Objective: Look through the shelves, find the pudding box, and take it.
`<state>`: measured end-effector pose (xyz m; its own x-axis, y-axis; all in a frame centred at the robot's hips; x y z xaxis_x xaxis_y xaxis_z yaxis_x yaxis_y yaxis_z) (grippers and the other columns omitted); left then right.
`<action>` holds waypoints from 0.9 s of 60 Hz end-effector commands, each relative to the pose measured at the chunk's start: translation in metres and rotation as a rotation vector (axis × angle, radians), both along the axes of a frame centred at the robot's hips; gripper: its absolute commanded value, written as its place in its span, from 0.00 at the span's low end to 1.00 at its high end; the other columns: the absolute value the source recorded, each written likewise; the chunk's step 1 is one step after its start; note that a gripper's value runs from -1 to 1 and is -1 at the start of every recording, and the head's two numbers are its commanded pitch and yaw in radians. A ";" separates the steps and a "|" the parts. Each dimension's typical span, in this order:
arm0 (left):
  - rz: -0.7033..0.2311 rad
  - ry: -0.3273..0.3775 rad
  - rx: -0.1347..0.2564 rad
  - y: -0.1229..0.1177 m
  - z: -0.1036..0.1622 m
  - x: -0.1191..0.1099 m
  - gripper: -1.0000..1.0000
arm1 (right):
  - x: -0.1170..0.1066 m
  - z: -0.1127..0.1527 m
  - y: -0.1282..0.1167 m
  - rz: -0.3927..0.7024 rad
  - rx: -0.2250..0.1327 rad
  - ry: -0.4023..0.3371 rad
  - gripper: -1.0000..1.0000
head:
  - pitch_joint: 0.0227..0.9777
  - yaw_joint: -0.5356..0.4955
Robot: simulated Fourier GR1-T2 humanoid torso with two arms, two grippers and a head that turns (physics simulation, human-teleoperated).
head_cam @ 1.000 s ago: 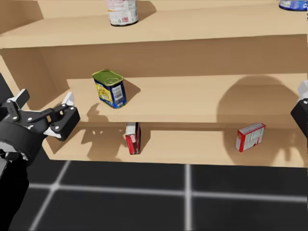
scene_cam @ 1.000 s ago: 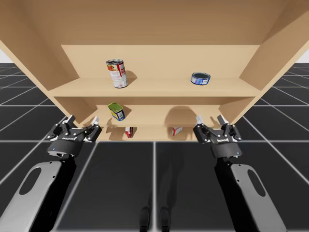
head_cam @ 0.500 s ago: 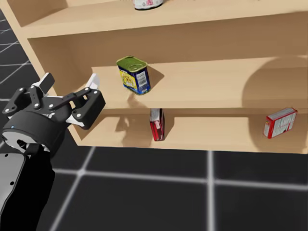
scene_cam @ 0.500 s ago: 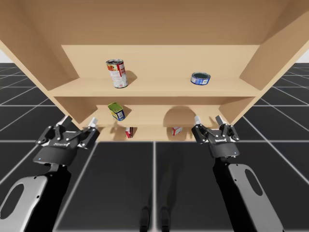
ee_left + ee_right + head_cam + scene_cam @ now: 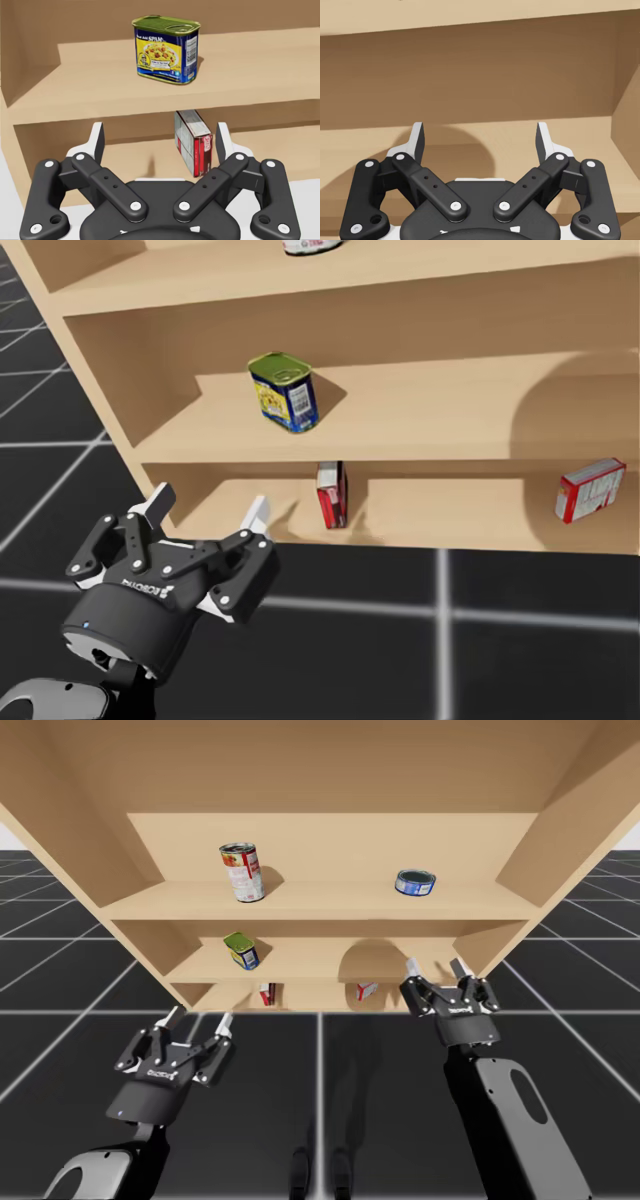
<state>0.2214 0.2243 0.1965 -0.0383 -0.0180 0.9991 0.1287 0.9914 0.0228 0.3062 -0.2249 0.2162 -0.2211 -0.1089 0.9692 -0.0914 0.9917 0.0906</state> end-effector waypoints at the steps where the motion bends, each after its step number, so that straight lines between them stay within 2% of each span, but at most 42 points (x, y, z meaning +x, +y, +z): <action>1: -0.032 0.062 -0.001 -0.017 -0.035 0.011 0.00 | 0.000 0.001 -0.003 -0.004 0.000 -0.005 0.00 | 0.74 0.76; 8: -0.066 0.124 -0.045 -0.031 -0.048 0.029 0.00 | 0.000 0.001 -0.003 -0.005 0.000 -0.005 0.00 | 0.74 0.76; 16: -0.082 0.164 -0.003 -0.049 -0.060 0.050 0.00 | 0.000 0.001 -0.003 -0.006 0.000 -0.006 0.00 | 0.75 0.76; 26: -0.064 0.214 -0.053 -0.059 -0.057 0.079 0.00 | 0.000 0.001 -0.004 -0.013 -0.002 -0.005 0.00 | 0.75 0.76; 35: -0.039 0.239 -0.054 -0.065 -0.058 0.104 0.00 | 0.000 0.001 -0.004 -0.013 -0.002 -0.003 0.00 | 0.75 0.76; 38: -0.035 0.260 -0.071 -0.065 -0.059 0.112 0.00 | 0.000 0.001 -0.005 -0.014 0.001 -0.003 0.00 | 0.75 0.76; 45: -0.005 0.280 -0.082 -0.066 -0.066 0.136 0.00 | 0.000 0.002 -0.006 -0.015 0.003 -0.003 0.00 | 0.75 0.76; 48: 0.006 0.279 -0.071 -0.066 -0.069 0.141 0.00 | 0.000 0.002 -0.006 -0.016 0.004 -0.005 0.00 | 0.75 0.75; 54: 0.009 0.294 -0.076 -0.065 -0.072 0.147 0.00 | 0.000 0.002 -0.007 -0.018 0.003 -0.004 0.00 | 0.75 0.75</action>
<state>0.3522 0.1573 0.1332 0.2279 0.0520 0.9723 0.1314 0.9878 -0.0836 0.3062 -0.2305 0.2181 -0.2265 -0.1077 0.9680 -0.0763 0.9928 0.0926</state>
